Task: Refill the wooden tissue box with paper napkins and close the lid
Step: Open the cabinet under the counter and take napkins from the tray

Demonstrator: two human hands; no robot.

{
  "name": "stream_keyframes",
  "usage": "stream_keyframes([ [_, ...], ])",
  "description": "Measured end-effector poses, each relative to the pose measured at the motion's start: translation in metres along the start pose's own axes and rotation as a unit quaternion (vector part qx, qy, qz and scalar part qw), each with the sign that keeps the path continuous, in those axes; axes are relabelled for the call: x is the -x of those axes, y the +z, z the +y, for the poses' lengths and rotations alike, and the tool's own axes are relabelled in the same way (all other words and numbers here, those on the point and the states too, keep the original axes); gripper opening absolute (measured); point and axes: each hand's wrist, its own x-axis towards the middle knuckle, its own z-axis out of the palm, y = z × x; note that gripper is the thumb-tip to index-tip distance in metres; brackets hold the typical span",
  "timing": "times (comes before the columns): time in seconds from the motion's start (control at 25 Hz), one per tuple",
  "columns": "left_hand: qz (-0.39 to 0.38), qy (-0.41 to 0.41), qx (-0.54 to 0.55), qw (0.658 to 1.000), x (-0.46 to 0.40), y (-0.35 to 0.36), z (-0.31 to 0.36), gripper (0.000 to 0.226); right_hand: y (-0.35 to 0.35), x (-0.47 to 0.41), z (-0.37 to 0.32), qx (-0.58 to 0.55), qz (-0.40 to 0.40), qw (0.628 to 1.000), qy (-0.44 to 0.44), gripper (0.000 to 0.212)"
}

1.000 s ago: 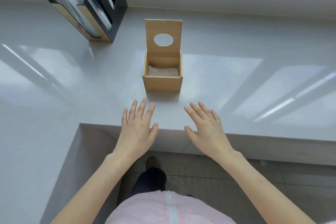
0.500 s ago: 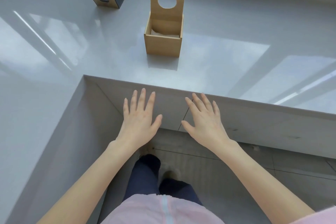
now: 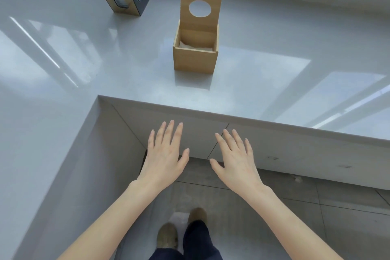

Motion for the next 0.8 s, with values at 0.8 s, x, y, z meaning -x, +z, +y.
stream_keyframes([
  [0.8,-0.007,0.086,-0.042,0.995,-0.082,0.091,-0.04,0.068,0.091,-0.097,0.023,0.03,0.13,0.99,0.037,0.062],
])
